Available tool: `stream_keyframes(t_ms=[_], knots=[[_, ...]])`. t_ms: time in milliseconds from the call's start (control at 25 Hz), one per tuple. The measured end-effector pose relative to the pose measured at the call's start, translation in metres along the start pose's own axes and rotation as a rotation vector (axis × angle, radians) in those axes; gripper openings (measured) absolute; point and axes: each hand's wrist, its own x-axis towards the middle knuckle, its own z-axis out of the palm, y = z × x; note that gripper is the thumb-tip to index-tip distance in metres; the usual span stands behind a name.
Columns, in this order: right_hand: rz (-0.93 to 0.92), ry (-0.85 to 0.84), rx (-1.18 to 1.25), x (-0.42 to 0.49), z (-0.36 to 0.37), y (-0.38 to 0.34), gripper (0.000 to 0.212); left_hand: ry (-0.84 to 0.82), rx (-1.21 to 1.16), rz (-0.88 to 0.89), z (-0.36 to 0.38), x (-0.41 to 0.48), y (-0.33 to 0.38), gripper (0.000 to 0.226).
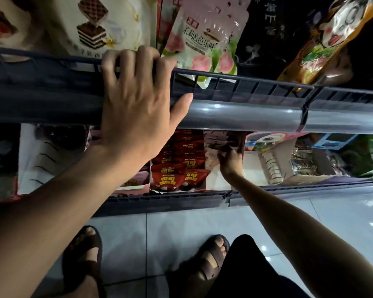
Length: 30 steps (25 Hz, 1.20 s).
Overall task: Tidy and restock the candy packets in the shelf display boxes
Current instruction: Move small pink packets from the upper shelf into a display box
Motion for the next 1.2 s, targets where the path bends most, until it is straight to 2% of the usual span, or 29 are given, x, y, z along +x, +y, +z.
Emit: stream_keyframes(t_ms=[120, 400, 640, 760, 840, 1080, 1200], knots=[[0.035, 0.036, -0.021, 0.005, 0.011, 0.002, 0.017, 0.01, 0.006, 0.004, 0.003, 0.0, 0.0, 0.057], [0.005, 0.001, -0.054, 0.008, 0.003, 0.004, 0.021, 0.02, 0.002, 0.01, 0.004, -0.001, -0.001, 0.057], [0.06, 0.063, 0.026, -0.003, -0.008, 0.001, 0.045, 0.015, -0.006, 0.014, 0.003, -0.001, 0.0, 0.056], [0.022, 0.083, 0.03, -0.017, -0.024, -0.004, 0.051, 0.012, -0.022, 0.013, 0.002, -0.001, 0.0, 0.056], [-0.023, 0.064, 0.042, -0.033, -0.045, -0.016, 0.047, 0.008, -0.025, 0.012, 0.0, -0.001, 0.0, 0.055], [-0.233, -0.058, 0.016, -0.093, -0.138, -0.09, 0.01, -0.004, -0.057, 0.038, -0.008, -0.001, -0.001, 0.051], [-0.372, -0.068, 0.033, -0.123, -0.184, -0.145, 0.007, -0.044, -0.081, 0.066, -0.015, 0.0, -0.004, 0.052]])
